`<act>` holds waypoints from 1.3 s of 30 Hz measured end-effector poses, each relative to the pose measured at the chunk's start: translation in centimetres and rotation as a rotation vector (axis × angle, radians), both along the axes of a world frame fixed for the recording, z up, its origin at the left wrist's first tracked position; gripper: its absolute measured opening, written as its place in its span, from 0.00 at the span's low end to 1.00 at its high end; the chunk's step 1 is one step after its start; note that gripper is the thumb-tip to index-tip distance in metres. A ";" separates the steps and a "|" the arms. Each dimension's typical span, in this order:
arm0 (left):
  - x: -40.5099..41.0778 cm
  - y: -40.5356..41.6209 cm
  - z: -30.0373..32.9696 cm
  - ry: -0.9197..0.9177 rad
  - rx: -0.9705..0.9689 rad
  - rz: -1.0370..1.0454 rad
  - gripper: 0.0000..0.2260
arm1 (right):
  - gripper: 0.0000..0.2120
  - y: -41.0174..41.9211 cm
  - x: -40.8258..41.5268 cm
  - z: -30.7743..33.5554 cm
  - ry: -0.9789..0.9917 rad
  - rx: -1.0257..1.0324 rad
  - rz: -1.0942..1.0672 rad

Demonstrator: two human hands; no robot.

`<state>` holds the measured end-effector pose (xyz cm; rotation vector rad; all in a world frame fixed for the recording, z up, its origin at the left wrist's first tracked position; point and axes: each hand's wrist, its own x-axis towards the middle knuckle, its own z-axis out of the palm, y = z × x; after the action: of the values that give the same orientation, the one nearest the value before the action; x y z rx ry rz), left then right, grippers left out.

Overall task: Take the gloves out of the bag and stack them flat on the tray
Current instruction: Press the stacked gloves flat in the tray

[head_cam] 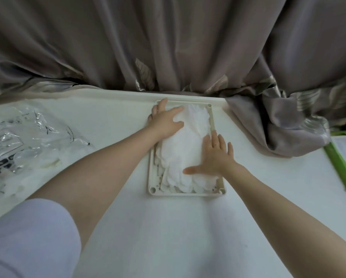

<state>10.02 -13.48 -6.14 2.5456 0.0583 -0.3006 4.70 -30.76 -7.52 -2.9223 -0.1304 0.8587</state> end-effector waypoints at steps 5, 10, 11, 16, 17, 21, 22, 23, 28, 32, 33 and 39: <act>-4.6 5.3 2.8 -0.301 0.025 -0.084 0.25 | 0.31 3.9 -1.9 4.1 -0.525 0.366 0.042; -10.9 14.7 3.7 -0.328 0.119 -0.039 0.23 | 0.10 13.3 -4.3 4.9 -0.468 0.560 0.365; -12.1 16.4 3.8 -0.332 0.112 -0.015 0.22 | 0.10 15.2 -4.9 4.3 -0.410 0.572 0.402; -16.9 23.5 3.4 -0.192 0.119 -0.089 0.21 | 0.22 22.9 -7.9 0.1 -0.064 0.459 0.208; -17.5 24.5 3.0 -0.145 0.118 -0.130 0.20 | 0.22 24.0 -8.3 -0.6 -0.013 0.505 0.060; -18.4 26.4 0.9 -0.067 0.219 -0.233 0.22 | 0.06 26.5 -8.8 -2.2 0.136 0.921 -0.620; -18.5 26.5 0.3 -0.044 0.227 -0.230 0.24 | 0.07 26.7 -8.8 -2.4 0.150 0.990 -0.712; -18.5 26.5 -0.2 -0.019 0.223 -0.228 0.26 | 0.13 26.9 -8.7 -2.6 0.153 1.037 -0.754; -18.5 26.4 -1.9 0.020 0.345 -0.334 0.30 | 0.14 26.9 -9.3 -2.8 0.085 1.030 -0.796; -18.0 25.7 -3.0 0.012 0.571 -0.377 0.23 | 0.14 25.5 -9.4 -1.5 0.004 1.074 -0.745; -17.9 25.7 -3.2 0.017 0.588 -0.364 0.22 | 0.14 25.2 -9.4 -0.8 -0.012 1.090 -0.711; -17.6 26.3 -3.5 0.033 0.661 -0.364 0.19 | 0.12 23.3 -8.6 3.4 -0.066 1.378 -0.897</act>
<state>-7.59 12.87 -9.67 3.2039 -0.3538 -0.5354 -3.94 -7.46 -4.09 -1.4267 0.3949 0.2605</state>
